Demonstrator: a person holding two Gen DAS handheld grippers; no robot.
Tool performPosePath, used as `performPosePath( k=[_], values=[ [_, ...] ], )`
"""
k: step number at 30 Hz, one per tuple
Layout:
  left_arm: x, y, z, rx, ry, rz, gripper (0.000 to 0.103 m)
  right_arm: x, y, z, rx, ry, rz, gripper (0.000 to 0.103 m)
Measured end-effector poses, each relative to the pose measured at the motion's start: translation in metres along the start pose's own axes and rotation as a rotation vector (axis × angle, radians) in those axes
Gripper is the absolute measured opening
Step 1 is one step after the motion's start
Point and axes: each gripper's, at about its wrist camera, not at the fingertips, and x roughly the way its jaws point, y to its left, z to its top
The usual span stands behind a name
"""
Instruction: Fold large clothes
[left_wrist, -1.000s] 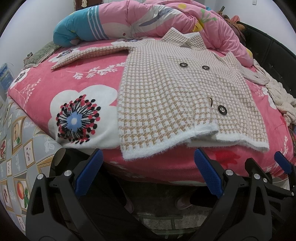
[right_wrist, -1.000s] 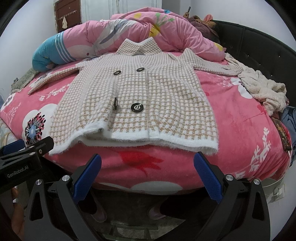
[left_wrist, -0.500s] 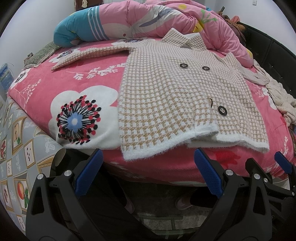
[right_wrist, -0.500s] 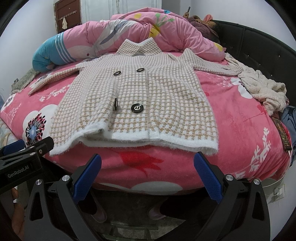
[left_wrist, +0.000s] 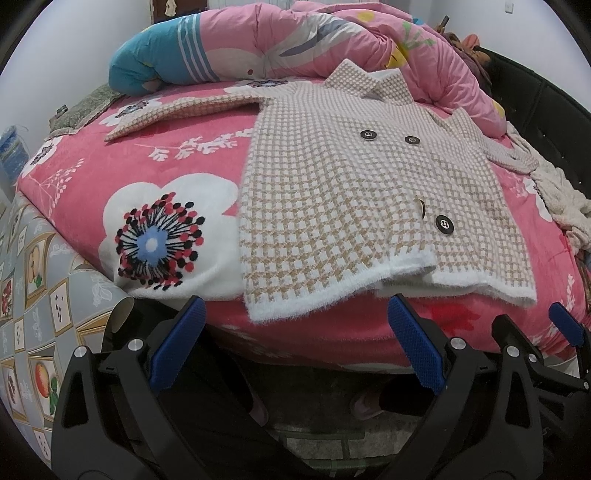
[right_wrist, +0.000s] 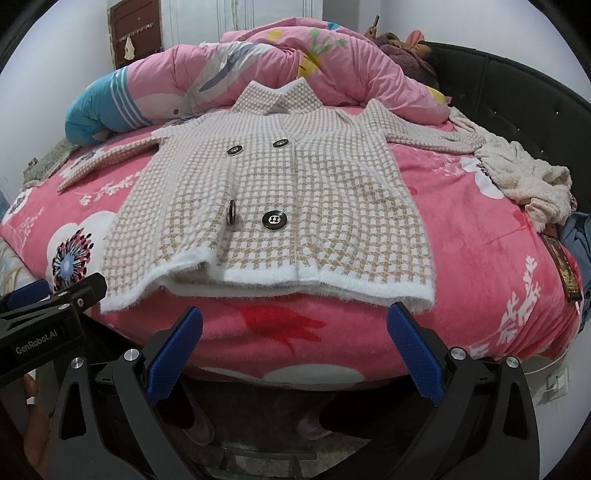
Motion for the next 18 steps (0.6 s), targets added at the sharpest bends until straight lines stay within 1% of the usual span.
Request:
performPosePath(
  k=[18],
  values=[
    [-0.002,0.0006,-0.0002,0.0,-0.009,-0.001,0.095,-0.0006,0.0013,0.0015,0.001,-0.001,-0.001,0.097]
  ],
)
